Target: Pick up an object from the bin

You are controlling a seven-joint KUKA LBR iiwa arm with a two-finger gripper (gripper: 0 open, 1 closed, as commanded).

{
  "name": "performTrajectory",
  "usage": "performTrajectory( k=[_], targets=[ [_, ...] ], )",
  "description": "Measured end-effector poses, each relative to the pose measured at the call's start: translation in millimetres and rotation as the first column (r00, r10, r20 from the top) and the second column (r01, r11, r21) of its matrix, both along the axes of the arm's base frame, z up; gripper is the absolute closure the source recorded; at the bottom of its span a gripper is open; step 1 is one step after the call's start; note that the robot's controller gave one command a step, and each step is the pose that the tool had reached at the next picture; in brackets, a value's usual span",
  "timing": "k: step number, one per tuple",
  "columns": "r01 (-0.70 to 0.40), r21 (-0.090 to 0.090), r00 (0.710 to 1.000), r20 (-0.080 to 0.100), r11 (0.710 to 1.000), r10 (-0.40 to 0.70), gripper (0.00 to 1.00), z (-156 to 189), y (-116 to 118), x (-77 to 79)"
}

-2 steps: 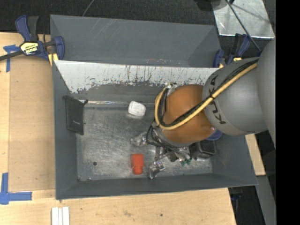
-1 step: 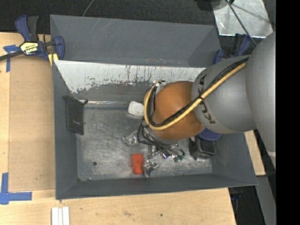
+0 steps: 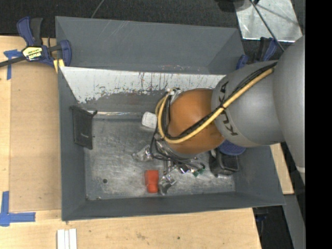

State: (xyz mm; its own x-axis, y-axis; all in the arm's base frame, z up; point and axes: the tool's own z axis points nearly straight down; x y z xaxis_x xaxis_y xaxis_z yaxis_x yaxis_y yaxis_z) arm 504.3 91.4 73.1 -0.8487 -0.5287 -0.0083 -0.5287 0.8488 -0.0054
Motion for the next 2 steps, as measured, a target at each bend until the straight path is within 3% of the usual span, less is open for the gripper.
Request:
performTrajectory(
  k=[1,2],
  targets=[
    [-0.038,0.002,0.999,-0.002,0.999,0.038,0.0,47.0,-9.8,-15.5],
    [-0.246,0.0,0.969,-0.004,0.969,0.246,0.0,-0.5,-3.9,-11.6]
  ],
)
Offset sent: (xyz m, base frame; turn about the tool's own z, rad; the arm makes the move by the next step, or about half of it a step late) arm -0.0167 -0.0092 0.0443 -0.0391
